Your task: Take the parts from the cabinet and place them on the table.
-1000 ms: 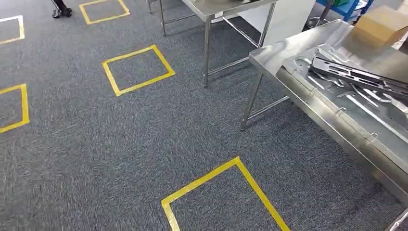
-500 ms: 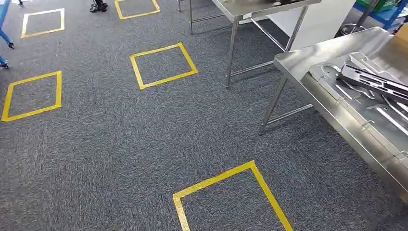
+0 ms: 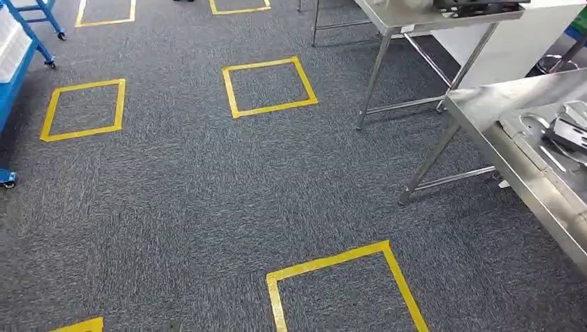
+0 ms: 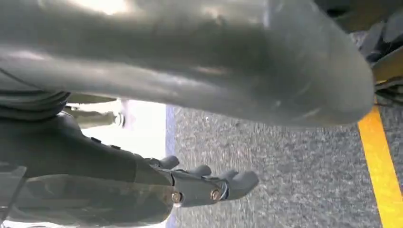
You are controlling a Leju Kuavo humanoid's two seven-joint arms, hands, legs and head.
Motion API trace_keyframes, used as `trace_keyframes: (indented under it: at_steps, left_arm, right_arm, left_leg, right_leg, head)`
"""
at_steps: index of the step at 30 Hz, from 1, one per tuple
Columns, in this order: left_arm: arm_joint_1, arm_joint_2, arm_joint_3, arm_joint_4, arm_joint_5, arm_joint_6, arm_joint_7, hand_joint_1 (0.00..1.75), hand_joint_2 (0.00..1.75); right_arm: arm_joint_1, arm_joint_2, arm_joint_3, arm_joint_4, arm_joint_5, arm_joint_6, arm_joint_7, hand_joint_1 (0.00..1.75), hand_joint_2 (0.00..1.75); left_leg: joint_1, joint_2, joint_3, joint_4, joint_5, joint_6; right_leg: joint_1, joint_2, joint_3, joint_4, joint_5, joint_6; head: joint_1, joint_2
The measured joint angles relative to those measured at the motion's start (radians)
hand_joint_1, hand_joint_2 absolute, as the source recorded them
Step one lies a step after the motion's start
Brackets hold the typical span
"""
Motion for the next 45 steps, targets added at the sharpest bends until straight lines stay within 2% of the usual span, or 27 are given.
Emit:
trace_keyframes:
  at_steps: [2,3,5,7,8,11,12,13,15,17,18,20,21,22,24,27,28,30,32,33,36,37,38,42,43,44,45]
  left_arm:
    - [0.000,0.003,-0.013,0.000,-0.012,-0.004,-0.004,0.00,0.00]
    - [0.001,0.005,-0.020,0.000,-0.013,-0.007,-0.005,0.00,0.00]
    - [0.002,0.008,-0.026,0.000,-0.021,-0.013,-0.006,0.00,0.00]
    - [0.001,0.008,-0.039,0.000,-0.029,-0.018,-0.006,0.00,0.00]
    - [-0.006,0.008,-0.045,0.000,-0.031,-0.020,-0.006,0.00,0.00]
    - [0.000,0.009,-0.050,0.000,-0.035,-0.022,-0.006,0.00,0.00]
    - [0.002,0.011,-0.052,0.000,-0.039,-0.022,-0.006,0.00,0.00]
    - [0.004,0.015,-0.055,0.000,-0.041,-0.022,-0.006,0.00,0.00]
    - [0.000,0.018,-0.058,0.000,-0.043,-0.021,-0.006,0.00,0.00]
    - [-0.001,0.022,-0.064,0.000,-0.047,-0.024,-0.005,0.00,0.00]
    - [0.001,0.023,-0.068,0.000,-0.050,-0.030,-0.003,0.00,0.00]
    - [0.003,0.028,-0.075,0.000,-0.066,-0.039,0.000,0.00,0.00]
    - [0.002,0.029,-0.080,0.000,-0.066,-0.039,0.001,0.00,0.00]
    - [-0.001,0.031,-0.084,0.000,-0.066,-0.040,0.001,0.00,0.00]
    - [-0.004,0.031,-0.092,0.000,-0.069,-0.047,0.003,0.00,0.00]
    - [-0.001,0.038,-0.100,0.000,-0.087,-0.057,0.007,0.00,0.00]
    - [-0.001,0.039,-0.106,0.000,-0.091,-0.060,0.010,0.00,0.00]
    - [-0.005,0.042,-0.116,0.000,-0.099,-0.063,0.015,0.00,0.00]
    - [-0.007,0.042,-0.121,0.000,-0.096,-0.064,0.018,0.00,0.00]
    - [-0.006,0.043,-0.121,0.000,-0.095,-0.062,0.021,0.00,0.00]
    - [-0.003,0.043,-0.120,0.000,-0.071,-0.044,0.030,0.00,0.00]
    - [-0.003,0.042,-0.119,0.000,-0.058,-0.037,0.029,0.00,0.00]
    - [-0.005,0.039,-0.117,0.000,-0.048,-0.034,0.027,0.00,0.00]
    - [0.005,0.039,-0.101,0.000,-0.020,-0.019,0.019,0.00,0.00]
    - [0.007,0.040,-0.094,0.000,-0.012,-0.013,0.019,0.00,0.00]
    - [0.007,0.040,-0.088,0.000,-0.003,-0.008,0.018,0.00,0.00]
    - [0.006,0.040,-0.084,0.000,-0.003,-0.005,0.018,0.00,0.00]
  right_arm:
    - [0.002,0.000,-0.011,0.000,-0.006,0.005,-0.002,0.00,0.00]
    - [0.003,0.000,-0.018,0.000,-0.010,0.006,-0.002,0.00,0.00]
    - [0.004,0.000,-0.027,0.000,-0.018,0.008,-0.002,0.00,0.00]
    - [0.006,-0.003,-0.039,0.000,-0.024,0.007,-0.002,0.00,0.00]
    - [0.005,-0.008,-0.046,0.000,-0.027,0.007,-0.002,0.00,0.00]
    - [0.000,-0.006,-0.052,0.000,-0.030,0.007,-0.002,0.00,0.00]
    - [-0.002,-0.006,-0.054,0.000,-0.031,0.008,-0.002,0.00,0.00]
    - [-0.001,-0.005,-0.056,0.000,-0.031,0.008,-0.002,0.00,0.00]
    - [0.006,-0.005,-0.059,0.000,-0.031,0.008,-0.002,0.00,0.00]
    - [0.009,-0.005,-0.064,0.000,-0.035,0.007,-0.001,0.00,0.00]
    - [0.009,-0.005,-0.068,0.000,-0.040,0.006,0.001,0.00,0.00]
    - [0.008,-0.004,-0.074,0.000,-0.043,0.004,0.005,0.00,0.00]
    - [0.008,-0.003,-0.074,0.000,-0.045,0.003,0.005,0.00,0.00]
    - [0.008,-0.003,-0.075,0.000,-0.045,0.001,0.005,0.00,0.00]
    - [0.008,-0.005,-0.080,0.000,-0.050,-0.002,0.005,0.00,0.00]
    - [0.000,-0.003,-0.088,0.000,-0.055,-0.006,0.006,0.00,0.00]
    - [0.001,-0.003,-0.091,0.000,-0.056,-0.006,0.006,0.00,0.00]
    - [0.009,-0.002,-0.095,0.000,-0.056,-0.006,-0.001,0.00,0.00]
    - [0.012,0.000,-0.097,0.000,-0.053,-0.006,-0.012,0.00,0.00]
    - [0.014,0.002,-0.097,0.001,-0.048,-0.005,-0.019,0.00,0.00]
    - [0.016,0.002,-0.096,0.001,-0.026,0.001,-0.037,0.00,0.00]
    - [0.018,0.002,-0.095,0.001,-0.017,0.005,-0.039,0.00,0.00]
    - [0.019,0.000,-0.094,0.001,-0.008,0.008,-0.039,0.00,0.00]
    - [0.012,0.000,-0.079,0.001,0.019,0.020,-0.039,0.00,0.00]
    - [0.011,0.003,-0.072,0.001,0.025,0.022,-0.039,0.00,0.00]
    - [0.015,0.003,-0.068,0.001,0.031,0.023,-0.040,0.00,0.00]
    - [0.017,0.003,-0.064,0.001,0.036,0.025,-0.042,0.00,0.00]
  left_leg:
    - [-0.010,-0.018,-0.005,0.000,0.002,0.005]
    - [-0.016,-0.029,-0.004,0.001,0.003,0.007]
    - [-0.024,-0.053,0.001,0.001,0.003,0.008]
    - [-0.020,-0.071,0.001,-0.003,0.004,0.009]
    - [-0.028,-0.078,0.001,0.001,0.004,0.008]
    - [-0.017,-0.108,-0.007,-0.012,0.016,-0.010]
    - [-0.024,-0.107,-0.005,-0.012,0.017,-0.012]
    - [-0.026,-0.065,-0.011,0.007,0.003,-0.012]
    - [-0.020,-0.017,-0.069,0.125,-0.073,-0.028]
    - [-0.009,-0.009,-0.137,0.266,-0.129,-0.045]
    - [-0.004,-0.007,-0.143,0.280,-0.121,-0.052]
    - [0.006,0.004,-0.085,0.173,-0.054,-0.066]
    - [0.011,0.023,-0.026,0.067,-0.008,-0.073]
    - [0.012,0.061,0.005,0.001,-0.006,-0.077]
    - [0.006,0.048,0.003,0.014,-0.008,-0.043]
    - [-0.001,0.029,-0.002,0.009,-0.004,-0.018]
    - [0.002,0.021,-0.001,0.006,0.001,-0.011]
    - [0.000,0.006,-0.010,0.005,0.006,-0.002]
    - [-0.006,-0.014,-0.016,0.005,0.008,0.002]
    - [-0.009,-0.023,-0.017,0.005,0.009,0.004]
    - [-0.015,-0.059,-0.013,0.005,0.010,0.003]
    - [-0.013,-0.069,-0.012,0.004,0.011,0.003]
    - [-0.014,-0.076,-0.015,0.006,0.014,-0.002]
    - [-0.006,-0.116,-0.024,-0.008,0.029,-0.028]
    - [-0.009,-0.102,-0.027,0.005,0.023,-0.027]
    - [-0.017,-0.050,-0.042,0.038,-0.006,-0.029]
    - [-0.016,-0.029,-0.072,0.101,-0.048,-0.032]
  right_leg:
    - [0.007,0.006,-0.069,0.131,-0.039,-0.009]
    - [0.013,0.007,-0.073,0.130,-0.018,-0.019]
    - [0.030,0.019,-0.019,0.006,0.070,-0.045]
    - [0.052,0.082,0.049,-0.153,0.142,-0.081]
    - [0.049,0.096,0.055,-0.171,0.135,-0.093]
    - [0.054,0.069,0.057,-0.184,0.140,-0.098]
    - [0.038,0.057,0.070,-0.214,0.156,-0.098]
    - [0.038,0.042,0.082,-0.230,0.163,-0.087]
    - [0.038,0.016,0.085,-0.235,0.163,-0.089]
    - [0.038,-0.011,0.084,-0.232,0.158,-0.085]
    - [0.035,-0.023,0.084,-0.229,0.155,-0.080]
    - [0.026,-0.043,0.084,-0.216,0.145,-0.068]
    - [0.019,-0.054,0.084,-0.204,0.136,-0.058]
    - [0.019,-0.063,0.082,-0.190,0.127,-0.049]
    - [0.025,-0.069,0.080,-0.178,0.116,-0.035]
    - [0.019,-0.086,0.085,-0.178,0.114,-0.019]
    - [0.012,-0.055,0.082,-0.163,0.097,-0.011]
    - [0.012,-0.004,0.024,-0.045,0.016,-0.010]
    - [0.012,0.006,-0.049,0.102,-0.042,-0.013]
    - [0.013,0.006,-0.065,0.131,-0.041,-0.015]
    - [0.022,0.025,0.007,-0.031,0.080,-0.039]
    - [0.029,0.064,0.050,-0.127,0.128,-0.051]
    - [0.030,0.114,0.064,-0.161,0.119,-0.061]
    - [0.037,0.076,0.068,-0.184,0.131,-0.069]
    - [0.020,0.059,0.077,-0.206,0.144,-0.070]
    - [0.025,0.046,0.084,-0.218,0.147,-0.072]
    - [0.027,0.030,0.083,-0.219,0.148,-0.080]
  head:
    - [0.000,0.000]
    - [0.000,0.000]
    - [0.000,0.000]
    - [0.000,0.000]
    - [0.000,0.000]
    - [0.000,0.000]
    - [0.000,0.000]
    - [0.000,0.000]
    - [0.000,0.000]
    - [0.000,0.000]
    - [0.000,0.000]
    - [0.000,0.000]
    - [0.000,0.000]
    - [0.000,0.000]
    - [0.000,0.000]
    - [0.001,0.000]
    - [0.001,0.000]
    - [0.001,0.000]
    - [0.001,0.000]
    - [0.001,0.000]
    - [0.001,0.000]
    - [0.001,0.000]
    - [0.001,0.000]
    - [0.001,0.000]
    - [0.000,0.000]
    - [0.000,0.000]
    - [0.000,0.000]
